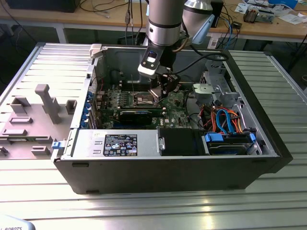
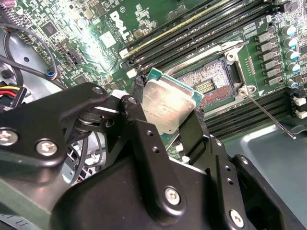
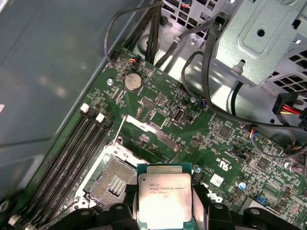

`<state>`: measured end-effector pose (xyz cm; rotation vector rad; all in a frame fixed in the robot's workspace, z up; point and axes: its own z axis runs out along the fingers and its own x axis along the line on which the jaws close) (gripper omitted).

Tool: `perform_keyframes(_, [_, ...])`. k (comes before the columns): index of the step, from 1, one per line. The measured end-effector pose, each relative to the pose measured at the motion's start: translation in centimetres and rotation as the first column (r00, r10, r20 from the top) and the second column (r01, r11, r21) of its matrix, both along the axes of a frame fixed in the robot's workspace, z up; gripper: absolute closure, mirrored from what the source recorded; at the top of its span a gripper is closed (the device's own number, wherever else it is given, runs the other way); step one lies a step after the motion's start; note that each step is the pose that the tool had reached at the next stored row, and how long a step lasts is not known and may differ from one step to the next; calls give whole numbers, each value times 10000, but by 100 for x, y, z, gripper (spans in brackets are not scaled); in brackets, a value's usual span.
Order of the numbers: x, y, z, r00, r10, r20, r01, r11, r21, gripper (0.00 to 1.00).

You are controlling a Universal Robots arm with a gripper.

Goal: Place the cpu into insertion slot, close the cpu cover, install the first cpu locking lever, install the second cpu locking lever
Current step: 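Place the cpu into insertion slot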

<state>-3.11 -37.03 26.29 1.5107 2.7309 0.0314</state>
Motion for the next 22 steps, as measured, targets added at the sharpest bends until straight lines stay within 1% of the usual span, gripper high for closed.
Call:
perform_keyframes(10, [0, 0, -1, 9996, -283, 1, 283, 9996, -46, 46])
perform_keyframes(13, [0, 0, -4, 9986, -534, 3, 534, 9985, -86, 46])
perform_keyframes(22, [0, 0, -5, 9977, -683, 5, 683, 9976, -117, 46])
